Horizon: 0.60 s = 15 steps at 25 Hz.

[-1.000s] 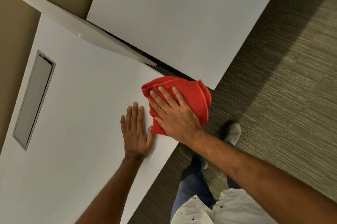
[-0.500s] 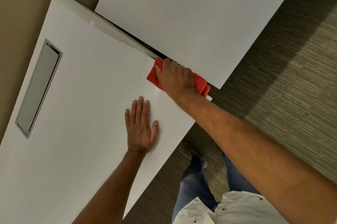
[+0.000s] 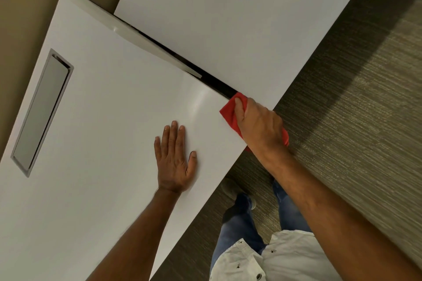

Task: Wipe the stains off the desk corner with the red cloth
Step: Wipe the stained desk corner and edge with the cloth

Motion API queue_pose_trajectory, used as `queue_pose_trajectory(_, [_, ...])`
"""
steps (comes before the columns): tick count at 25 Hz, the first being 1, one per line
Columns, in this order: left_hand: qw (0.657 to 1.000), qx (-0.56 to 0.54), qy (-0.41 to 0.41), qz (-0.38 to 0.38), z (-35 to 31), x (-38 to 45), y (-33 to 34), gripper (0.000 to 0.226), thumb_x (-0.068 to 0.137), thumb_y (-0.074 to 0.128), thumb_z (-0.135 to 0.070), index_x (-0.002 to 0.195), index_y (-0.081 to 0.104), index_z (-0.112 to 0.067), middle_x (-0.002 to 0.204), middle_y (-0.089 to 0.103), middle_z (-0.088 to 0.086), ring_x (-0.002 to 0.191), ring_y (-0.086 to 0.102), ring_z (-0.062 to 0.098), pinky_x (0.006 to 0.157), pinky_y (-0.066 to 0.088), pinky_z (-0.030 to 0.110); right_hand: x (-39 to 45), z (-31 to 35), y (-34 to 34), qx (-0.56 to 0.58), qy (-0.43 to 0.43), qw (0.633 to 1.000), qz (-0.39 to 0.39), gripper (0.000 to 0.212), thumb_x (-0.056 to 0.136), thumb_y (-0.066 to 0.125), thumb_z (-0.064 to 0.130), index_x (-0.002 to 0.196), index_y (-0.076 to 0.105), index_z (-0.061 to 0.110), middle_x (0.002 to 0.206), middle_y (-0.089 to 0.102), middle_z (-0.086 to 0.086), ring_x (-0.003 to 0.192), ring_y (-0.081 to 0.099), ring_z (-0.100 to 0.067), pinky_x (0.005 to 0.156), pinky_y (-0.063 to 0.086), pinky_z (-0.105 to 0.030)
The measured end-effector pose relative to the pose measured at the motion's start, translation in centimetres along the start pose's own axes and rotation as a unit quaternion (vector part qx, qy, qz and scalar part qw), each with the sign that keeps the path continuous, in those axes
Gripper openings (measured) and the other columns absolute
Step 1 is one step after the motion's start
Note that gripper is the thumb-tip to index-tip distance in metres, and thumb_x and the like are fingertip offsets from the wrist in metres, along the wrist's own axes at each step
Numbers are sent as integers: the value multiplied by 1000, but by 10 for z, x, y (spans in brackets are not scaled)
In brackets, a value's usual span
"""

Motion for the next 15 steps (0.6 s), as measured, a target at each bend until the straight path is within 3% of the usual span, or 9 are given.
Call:
queue_pose_trajectory(2, [1000,2,1,1,-1,0,0,77,103,13,-58,167,10,-14,176,3,6,164,0,24,131,1,54,-8,-18,5,119,66,991,2,44,109,30,54,91,56,23,69,55,13,54,52,-2,50,39,-20])
queue_pose_trajectory(4, [1000,4,2,0,-1,0,-1,77,103,14,-58,166,11,-14,176,4,6,164,0,25,131,1,54,-22,-34,13,255,141,957,-8,38,110,35,50,94,57,24,68,55,13,54,54,0,47,42,-15])
queue_pose_trajectory(6, [1000,0,0,-1,-2,1,-1,77,102,18,-55,166,12,-13,176,5,7,164,0,25,131,2,54,-30,-42,19,301,169,938,-21,38,110,35,48,96,60,23,65,54,11,51,55,-2,43,41,-12])
queue_pose_trajectory(8, [1000,-1,-1,-1,-3,0,-2,77,101,21,-53,166,13,-12,176,5,7,164,0,25,131,2,55,-27,-39,16,261,152,953,-22,46,109,30,51,104,62,19,70,53,14,56,58,-3,46,37,-10])
queue_pose_trajectory(11, [1000,-1,-1,0,-3,1,-2,77,101,23,-51,166,12,-12,176,5,8,164,0,25,131,2,55,-10,-13,1,64,52,996,-46,47,107,29,51,102,60,17,75,55,10,55,51,-7,47,33,-17])
queue_pose_trajectory(13, [1000,3,0,1,-3,0,-1,77,101,23,-51,166,11,-13,176,4,7,164,-1,24,131,2,55,0,16,5,-58,-28,997,-49,36,107,41,47,107,58,15,83,64,1,61,57,-14,51,48,-29])
queue_pose_trajectory(15, [1000,5,2,-1,-3,0,-1,77,101,21,-52,166,10,-13,176,4,7,164,-1,24,131,3,56,9,44,16,-119,-79,989,-37,41,105,49,46,125,54,11,98,68,-8,73,62,-20,65,55,-39])
Point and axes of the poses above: each hand's wrist, its own x-axis towards the middle knuckle, its own y-axis out of the palm, z = x × y, the point moved 9 cm from there along x, towards the middle knuckle
